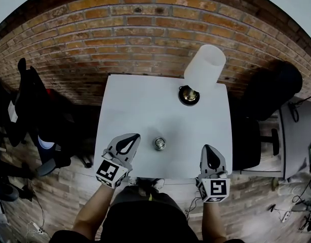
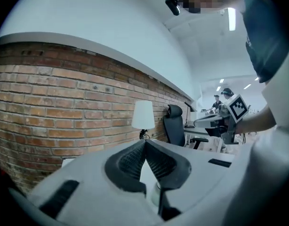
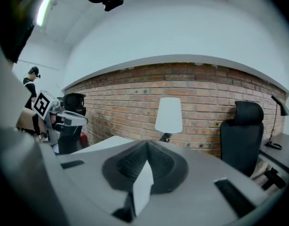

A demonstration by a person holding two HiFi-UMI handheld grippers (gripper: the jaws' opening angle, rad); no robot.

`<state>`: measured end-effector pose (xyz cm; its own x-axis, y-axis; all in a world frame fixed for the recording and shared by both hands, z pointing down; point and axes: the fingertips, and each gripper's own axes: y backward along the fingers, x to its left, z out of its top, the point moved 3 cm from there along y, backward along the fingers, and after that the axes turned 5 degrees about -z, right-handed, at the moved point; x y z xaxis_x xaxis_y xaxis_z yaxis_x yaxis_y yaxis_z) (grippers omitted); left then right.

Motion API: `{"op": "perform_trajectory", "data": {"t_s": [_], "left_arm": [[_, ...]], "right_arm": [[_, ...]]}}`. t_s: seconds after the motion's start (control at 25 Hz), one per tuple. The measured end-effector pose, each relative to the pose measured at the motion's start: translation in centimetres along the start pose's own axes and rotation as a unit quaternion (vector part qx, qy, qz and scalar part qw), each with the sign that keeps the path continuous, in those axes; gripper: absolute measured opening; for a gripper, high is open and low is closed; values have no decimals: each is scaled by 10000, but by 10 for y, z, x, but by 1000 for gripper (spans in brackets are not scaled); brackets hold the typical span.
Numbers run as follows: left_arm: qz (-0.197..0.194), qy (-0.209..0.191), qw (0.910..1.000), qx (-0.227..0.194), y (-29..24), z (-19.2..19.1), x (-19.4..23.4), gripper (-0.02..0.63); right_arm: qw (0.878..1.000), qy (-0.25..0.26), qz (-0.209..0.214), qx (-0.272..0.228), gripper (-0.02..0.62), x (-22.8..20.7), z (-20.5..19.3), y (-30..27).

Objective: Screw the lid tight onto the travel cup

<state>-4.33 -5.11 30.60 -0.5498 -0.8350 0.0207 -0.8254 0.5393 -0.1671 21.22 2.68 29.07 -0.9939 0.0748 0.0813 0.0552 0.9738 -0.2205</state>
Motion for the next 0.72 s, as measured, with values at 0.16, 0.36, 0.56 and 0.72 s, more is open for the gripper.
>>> {"op": "perform_trajectory", "data": {"t_s": [0.16, 0.36, 0.56, 0.72], "left_arm": [[190, -47, 9996, -226, 13, 33, 14, 23], [323, -52, 9976, -609, 31, 74, 28, 23], [425, -256, 9947, -903, 54, 111, 35, 23], [541, -420, 9907, -1179, 76, 139, 38, 23]], "right_arm": [[9998, 52, -105, -170, 14, -9, 31, 4], [9990, 49, -161, -407, 14, -15, 68, 10], [9978, 105, -211, -613, 14, -17, 96, 20], [9966, -30, -272, -776, 14, -21, 114, 29]]}}
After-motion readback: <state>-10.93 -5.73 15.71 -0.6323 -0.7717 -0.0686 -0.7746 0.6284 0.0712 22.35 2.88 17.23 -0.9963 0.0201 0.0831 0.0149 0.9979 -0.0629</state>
